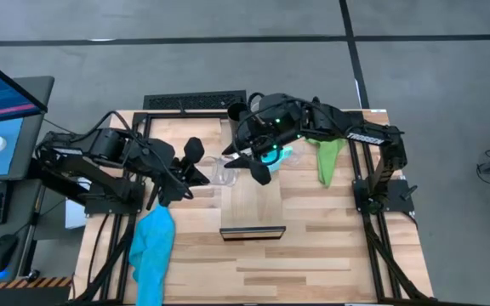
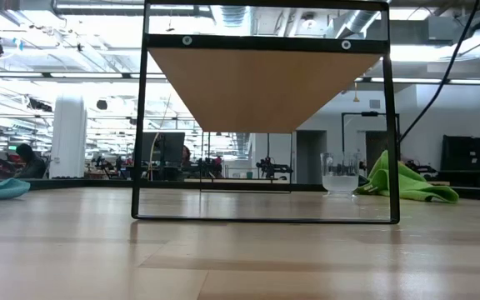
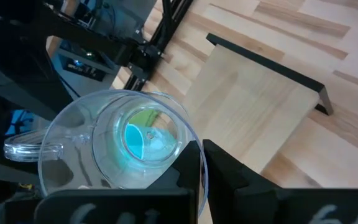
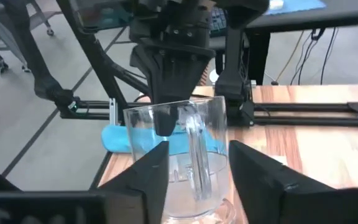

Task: Stack small to large cups/mugs on shelf
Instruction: Put the left transparent cup on the shelf

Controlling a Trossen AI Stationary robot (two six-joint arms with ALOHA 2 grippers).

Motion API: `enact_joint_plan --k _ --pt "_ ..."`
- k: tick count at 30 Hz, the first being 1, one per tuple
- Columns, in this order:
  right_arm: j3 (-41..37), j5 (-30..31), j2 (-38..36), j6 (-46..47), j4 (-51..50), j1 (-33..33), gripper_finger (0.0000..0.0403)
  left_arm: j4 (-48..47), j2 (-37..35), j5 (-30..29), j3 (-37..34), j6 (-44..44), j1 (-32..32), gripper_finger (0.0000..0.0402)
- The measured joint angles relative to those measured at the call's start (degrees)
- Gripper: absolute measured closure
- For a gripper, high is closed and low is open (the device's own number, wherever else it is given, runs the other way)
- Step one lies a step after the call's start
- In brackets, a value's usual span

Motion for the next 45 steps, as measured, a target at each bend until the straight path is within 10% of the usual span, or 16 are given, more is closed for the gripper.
enact_joint_plan --k 11,26,45 --pt "0.0 -0.2 -0.1 -1.2 -1.4 0.1 0.0378 0.1 0.5 0.0 0.0 0.4 0.0 0.0401" --pt "0.0 0.2 -0.2 -1.0 -2.0 0.9 0.0378 0.2 0.5 -0.9 0.0 -0.9 0.0 0.0371" --pt "-0.1 2.1 -1.3 -4.2 -0.1 -1.0 0.0377 -1.0 -1.0 -21.2 12.3 -7.0 -9.7 0.0284"
